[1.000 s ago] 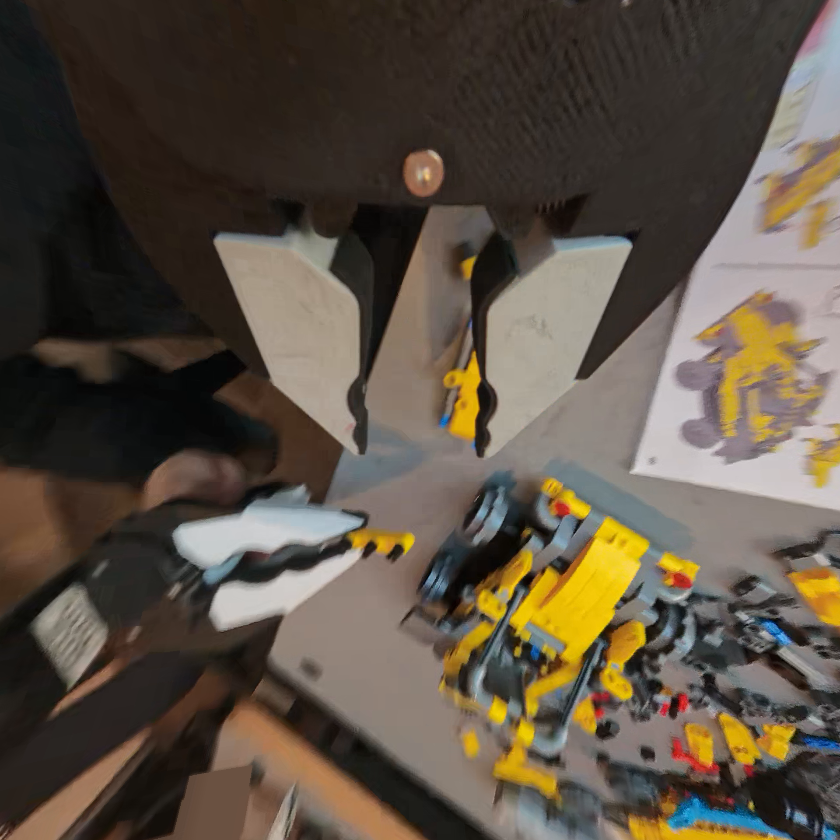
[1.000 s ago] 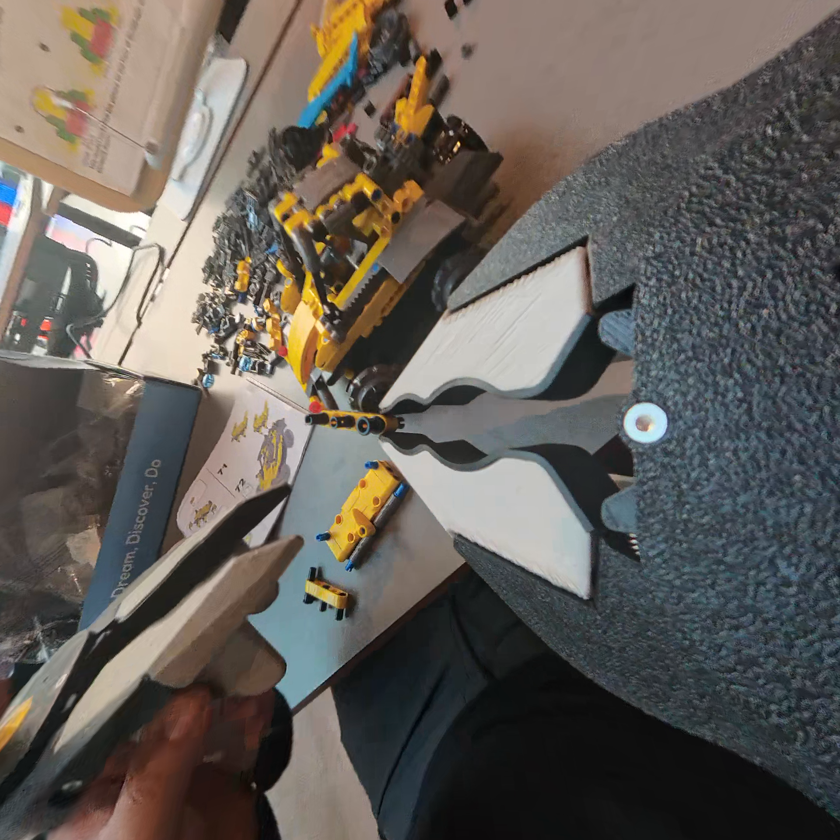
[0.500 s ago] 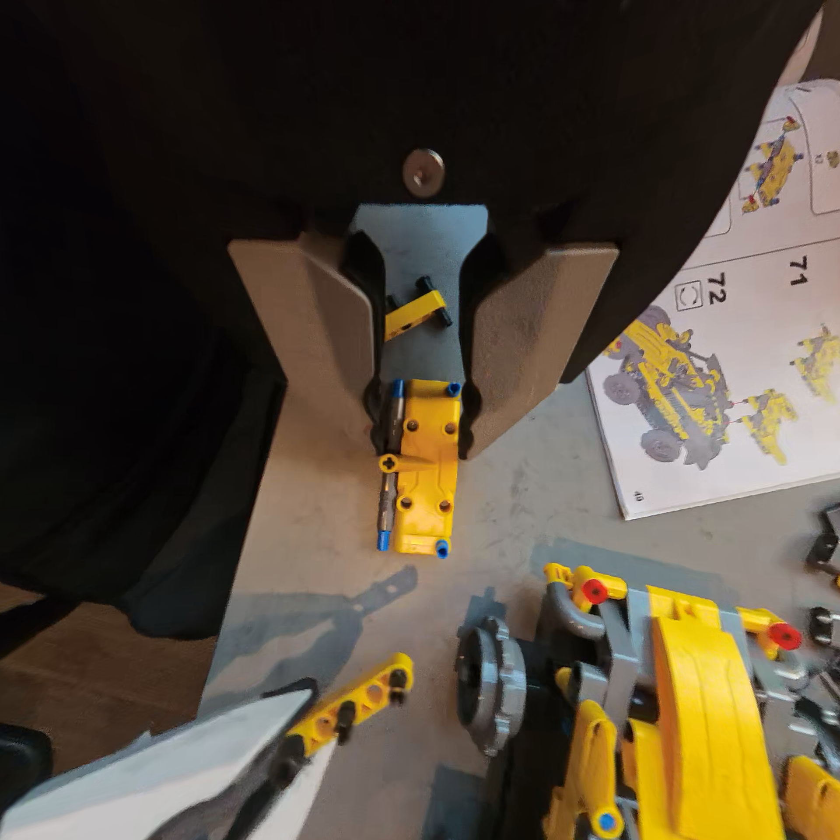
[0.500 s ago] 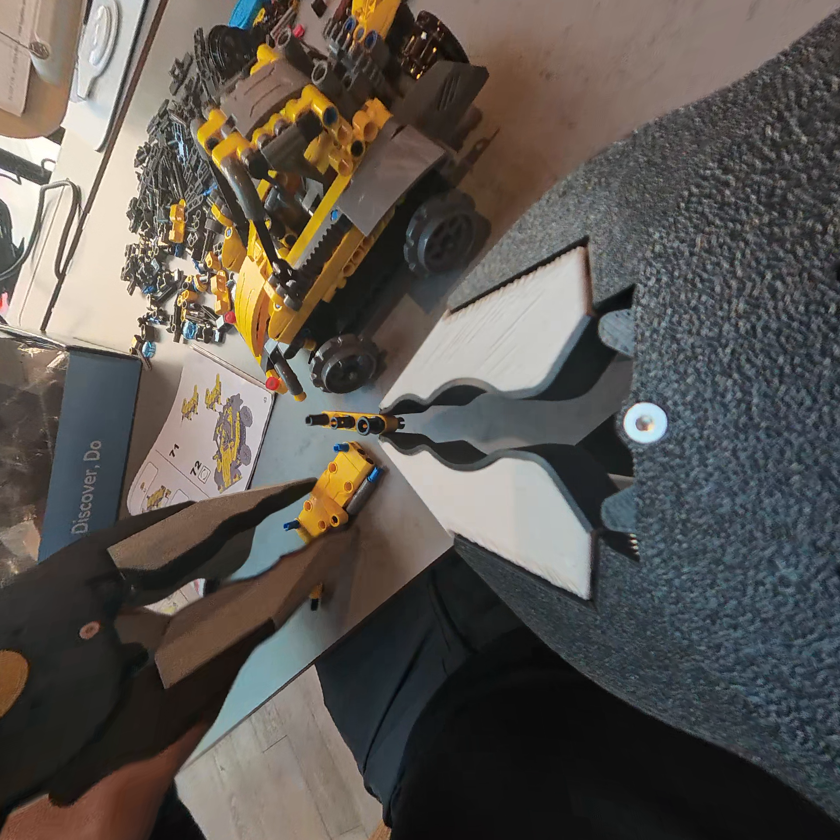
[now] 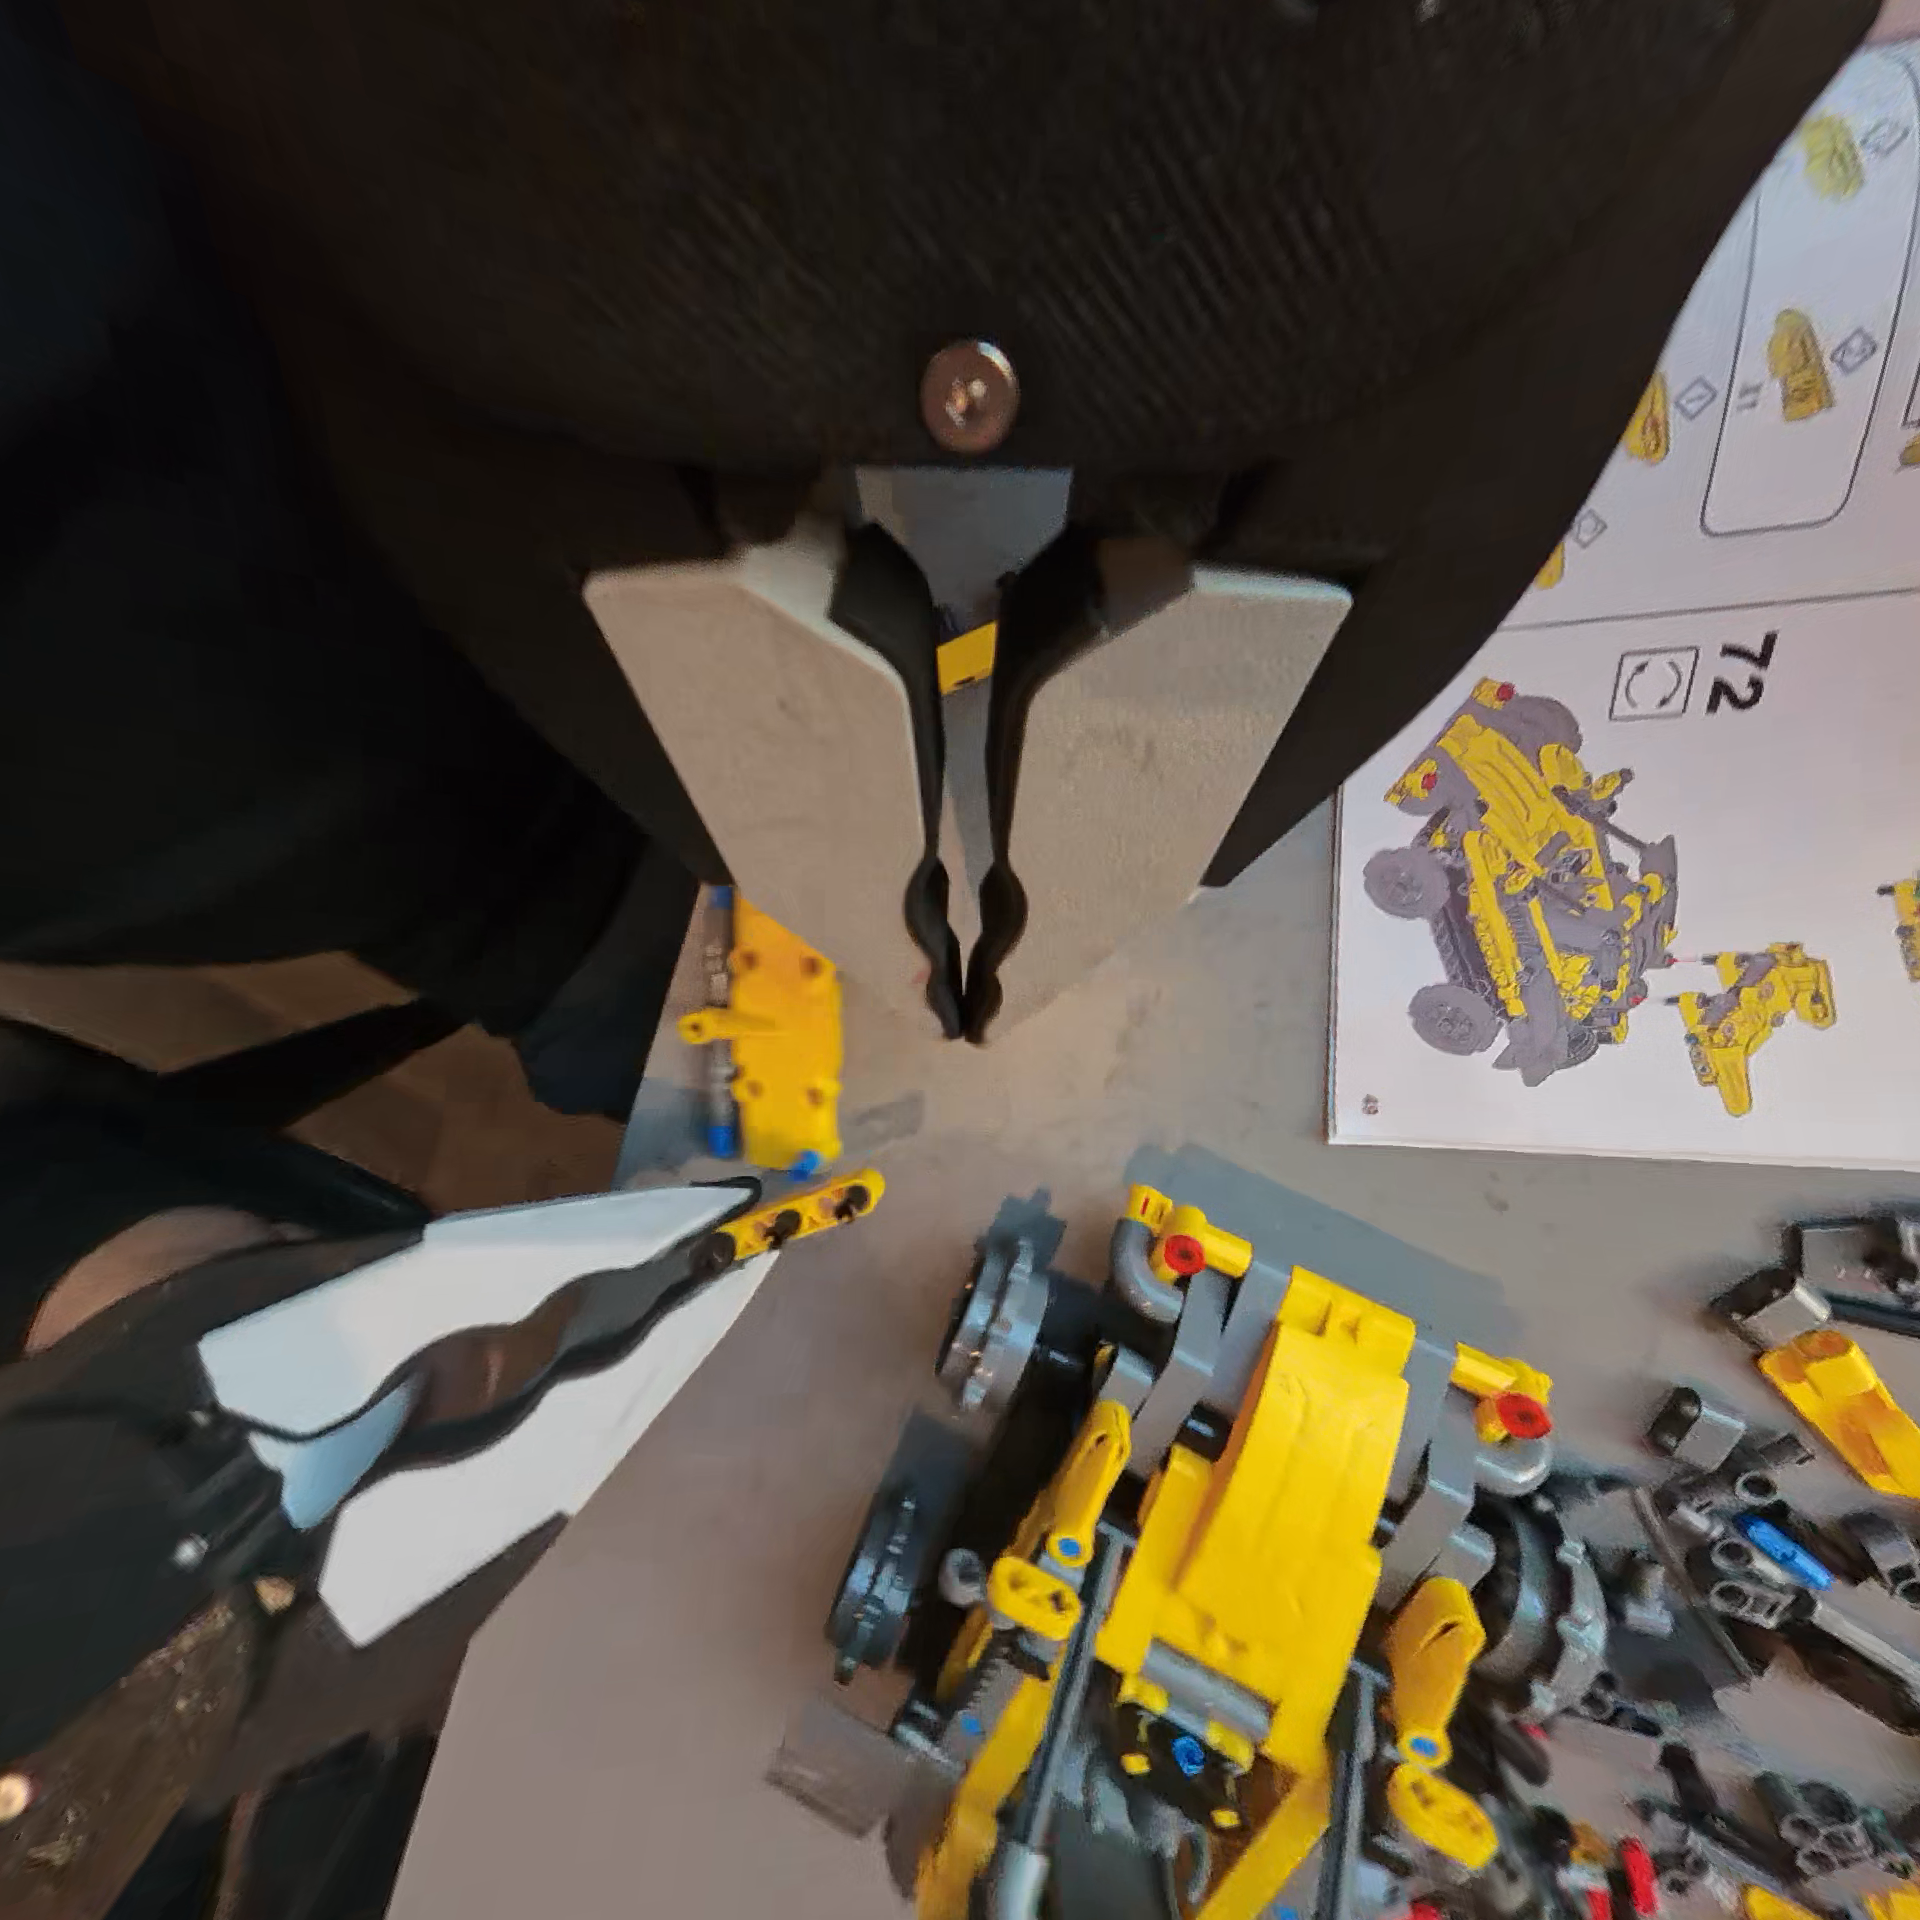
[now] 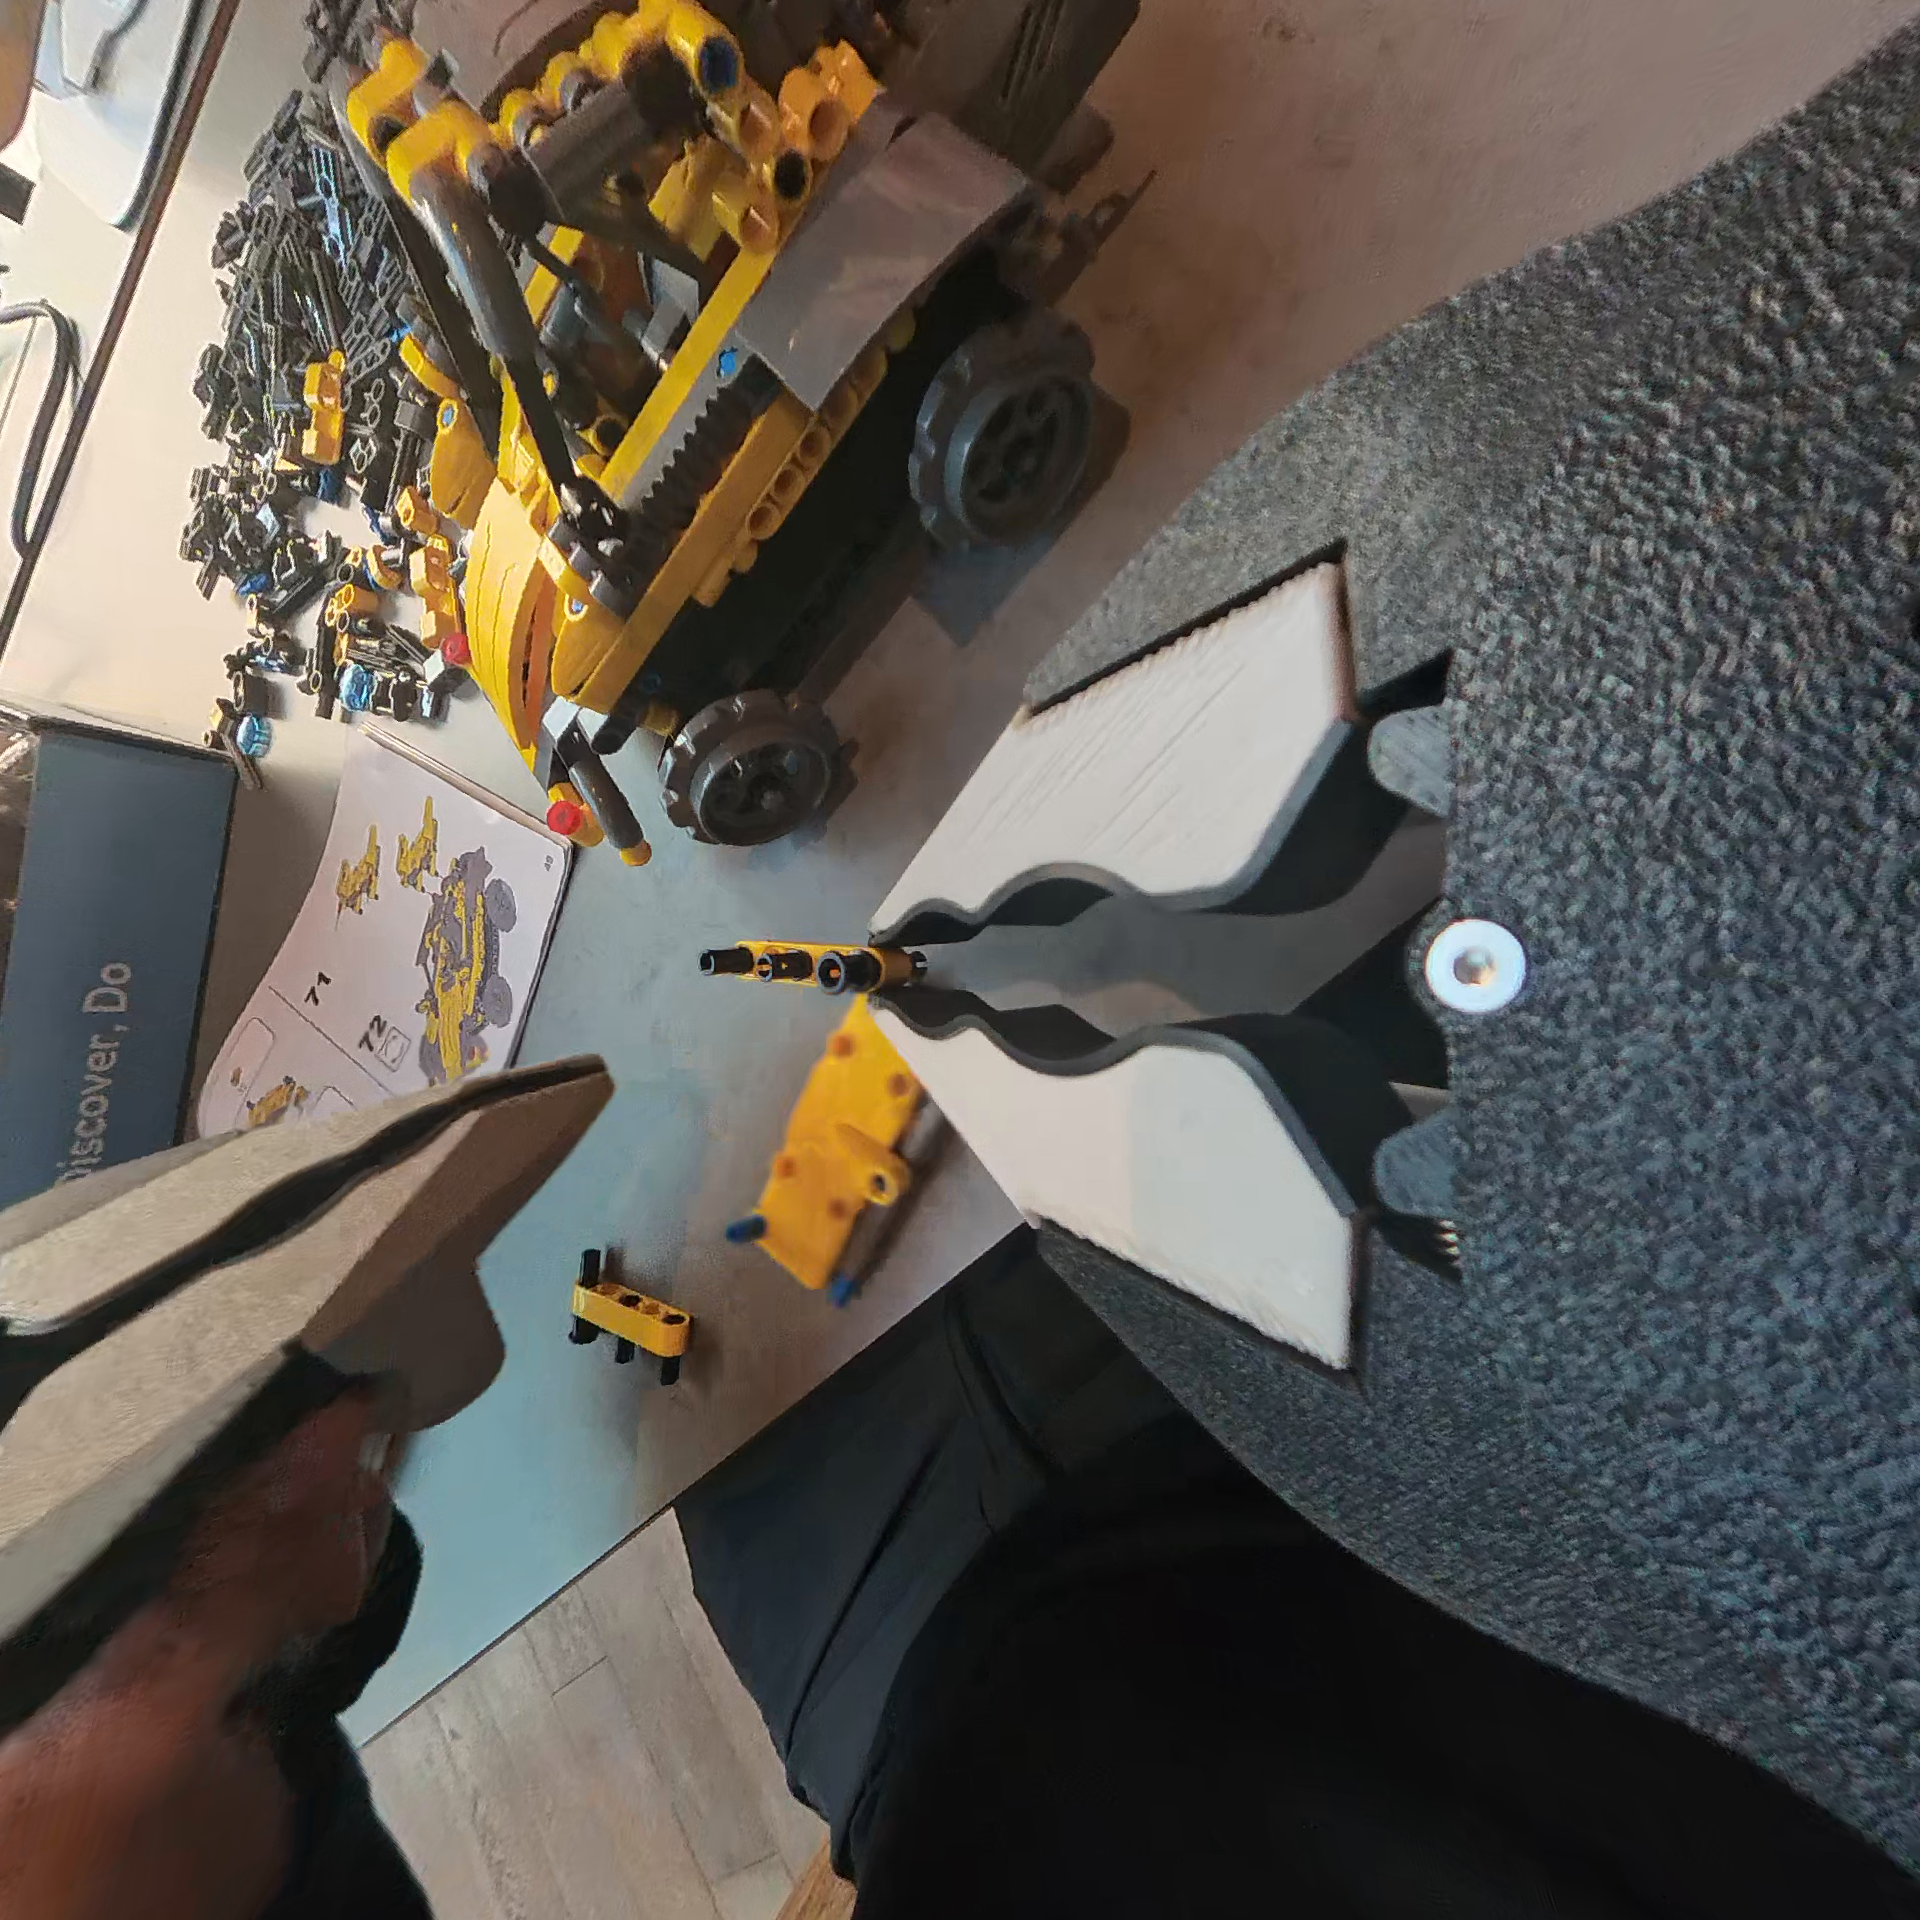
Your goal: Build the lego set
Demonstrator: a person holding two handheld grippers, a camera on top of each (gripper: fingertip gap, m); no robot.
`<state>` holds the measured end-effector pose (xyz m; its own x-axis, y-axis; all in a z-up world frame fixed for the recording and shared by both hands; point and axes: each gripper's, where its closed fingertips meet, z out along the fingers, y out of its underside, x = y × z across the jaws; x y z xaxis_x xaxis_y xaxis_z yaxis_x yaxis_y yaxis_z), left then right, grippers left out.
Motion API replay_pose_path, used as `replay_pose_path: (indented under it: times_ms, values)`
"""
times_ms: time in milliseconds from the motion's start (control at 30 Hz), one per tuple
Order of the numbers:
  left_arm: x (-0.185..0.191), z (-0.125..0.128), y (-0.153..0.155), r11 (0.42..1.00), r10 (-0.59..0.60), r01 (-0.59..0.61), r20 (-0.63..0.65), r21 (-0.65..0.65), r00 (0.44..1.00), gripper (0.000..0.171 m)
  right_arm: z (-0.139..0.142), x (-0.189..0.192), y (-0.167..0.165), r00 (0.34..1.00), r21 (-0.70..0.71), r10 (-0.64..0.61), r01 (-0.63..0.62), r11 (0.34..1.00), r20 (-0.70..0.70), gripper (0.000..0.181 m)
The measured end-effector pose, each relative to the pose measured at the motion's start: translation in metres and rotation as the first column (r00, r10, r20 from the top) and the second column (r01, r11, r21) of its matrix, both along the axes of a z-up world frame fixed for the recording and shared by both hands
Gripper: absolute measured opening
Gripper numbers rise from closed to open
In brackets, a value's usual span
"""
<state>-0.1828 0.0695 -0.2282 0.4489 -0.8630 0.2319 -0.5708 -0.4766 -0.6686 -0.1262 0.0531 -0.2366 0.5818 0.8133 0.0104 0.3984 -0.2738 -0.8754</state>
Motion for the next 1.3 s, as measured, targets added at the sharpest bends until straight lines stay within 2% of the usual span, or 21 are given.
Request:
replay_pose_path:
  times_ms: [67,133,167,200,300,333,433,567,667,767,1067,1300]
  values:
    - [-0.008,-0.008,0.005,0.999,0.035,-0.036,-0.059,-0.008,0.998,0.0,-0.006,-0.001,0.001,1.0,-0.003,-0.006,0.006,1.0,0.028,0.007]
    - [-0.016,-0.016,0.01,0.997,0.058,-0.051,-0.138,0.052,0.989,0.0,-0.011,0.0,0.004,0.998,0.017,-0.015,0.014,1.0,0.058,0.007]
    - [-0.015,-0.016,0.008,0.996,0.058,-0.048,-0.136,0.072,0.989,0.0,-0.012,-0.001,0.005,0.998,0.02,-0.016,0.015,1.0,0.061,0.007]
    - [-0.012,-0.012,0.005,0.996,0.055,-0.045,-0.118,0.081,0.991,0.005,-0.012,0.0,0.006,0.998,0.019,-0.021,0.02,1.0,0.055,0.007]
    - [0.006,0.001,-0.018,0.997,0.018,-0.013,-0.065,0.078,0.998,0.043,-0.011,0.0,0.008,0.999,-0.002,-0.029,0.029,1.0,0.022,0.007]
    - [0.015,0.004,-0.029,0.997,-0.013,0.017,-0.054,0.071,0.998,0.05,-0.011,0.0,0.008,0.999,-0.01,-0.03,0.03,0.999,0.012,0.008]
    - [0.035,-0.001,-0.057,0.989,-0.087,0.096,-0.085,0.11,0.993,0.059,-0.011,0.001,0.01,0.999,-0.032,-0.036,0.035,0.999,-0.011,0.008]
    - [0.039,-0.036,-0.07,0.968,-0.114,0.17,-0.277,0.185,0.954,0.07,-0.011,0.006,0.012,0.998,-0.033,-0.053,0.052,0.998,-0.017,0.008]
    - [0.04,-0.041,-0.064,0.945,-0.09,0.187,-0.338,0.267,0.937,0.063,-0.008,0.007,0.011,0.998,-0.035,-0.056,0.055,0.998,-0.03,0.007]
    - [0.036,-0.039,-0.056,0.919,-0.077,0.219,-0.396,0.329,0.915,0.033,-0.006,0.009,0.011,0.998,-0.024,-0.056,0.055,0.998,-0.02,0.007]
    - [0.034,-0.036,-0.059,0.941,-0.136,0.231,-0.349,0.247,0.927,0.029,-0.008,0.021,0.017,0.996,0.013,-0.062,0.062,0.998,0.059,0.007]
    - [0.017,-0.037,-0.061,0.915,-0.089,0.228,-0.383,0.334,0.92,0.029,-0.01,0.025,0.015,0.992,0.039,-0.049,0.045,0.998,0.114,0.008]
